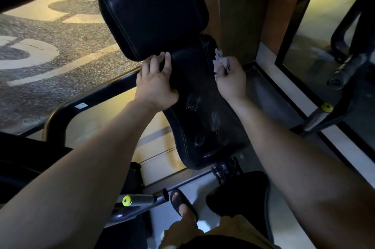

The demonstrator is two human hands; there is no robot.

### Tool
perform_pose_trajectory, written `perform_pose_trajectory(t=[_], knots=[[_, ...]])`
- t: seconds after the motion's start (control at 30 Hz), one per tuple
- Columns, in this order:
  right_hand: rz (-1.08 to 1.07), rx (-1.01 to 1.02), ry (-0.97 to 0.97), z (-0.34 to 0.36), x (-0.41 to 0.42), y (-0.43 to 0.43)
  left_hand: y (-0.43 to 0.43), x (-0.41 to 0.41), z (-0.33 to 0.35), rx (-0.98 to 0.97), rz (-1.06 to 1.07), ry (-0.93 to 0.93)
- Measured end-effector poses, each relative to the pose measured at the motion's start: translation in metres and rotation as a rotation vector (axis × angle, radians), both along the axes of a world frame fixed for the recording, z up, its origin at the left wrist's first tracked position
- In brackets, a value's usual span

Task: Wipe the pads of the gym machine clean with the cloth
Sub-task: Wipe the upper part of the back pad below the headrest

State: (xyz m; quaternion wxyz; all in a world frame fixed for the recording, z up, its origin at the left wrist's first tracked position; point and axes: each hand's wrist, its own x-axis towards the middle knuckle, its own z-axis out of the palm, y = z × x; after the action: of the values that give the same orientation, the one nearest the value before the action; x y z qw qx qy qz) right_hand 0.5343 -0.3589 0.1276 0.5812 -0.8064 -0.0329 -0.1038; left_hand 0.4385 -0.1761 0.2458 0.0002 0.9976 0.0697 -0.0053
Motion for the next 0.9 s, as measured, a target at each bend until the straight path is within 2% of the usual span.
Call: perform_pose_trajectory(t=[0.07,0.13,0.23,0.37,0.47,0.57,0.67,0.8,0.9], knots=[[0.010,0.018,-0.034,0.012,0.009,0.002,-0.001,0.000,-0.001,0.010,0.011,-0.007],[0.063,0.024,-0.149,0.040,0.021,0.010,-0.003,0.001,-0.002,0.019,0.020,-0.012],[0.124,-0.091,-0.282,0.065,0.032,0.025,-0.007,0.001,-0.003,0.024,0.033,-0.009],[0.018,-0.003,-0.269,0.042,0.014,0.022,-0.008,0.003,-0.003,0.025,0.022,-0.013],[-0.048,0.007,-0.162,0.006,-0.003,0.011,-0.007,0.005,-0.003,0.026,0.019,-0.013],[-0.047,-0.085,0.007,-0.031,-0.024,0.001,-0.003,0.005,-0.005,0.037,0.023,-0.032],[-0.024,-0.196,0.081,-0.039,-0.029,-0.007,-0.002,0.004,-0.007,0.038,0.032,-0.030],[0.022,-0.155,0.013,-0.011,-0.021,-0.005,-0.005,0.000,-0.008,0.002,0.022,-0.029],[0.042,-0.122,-0.194,0.019,-0.017,0.011,-0.001,-0.007,-0.010,-0.043,-0.019,-0.053]])
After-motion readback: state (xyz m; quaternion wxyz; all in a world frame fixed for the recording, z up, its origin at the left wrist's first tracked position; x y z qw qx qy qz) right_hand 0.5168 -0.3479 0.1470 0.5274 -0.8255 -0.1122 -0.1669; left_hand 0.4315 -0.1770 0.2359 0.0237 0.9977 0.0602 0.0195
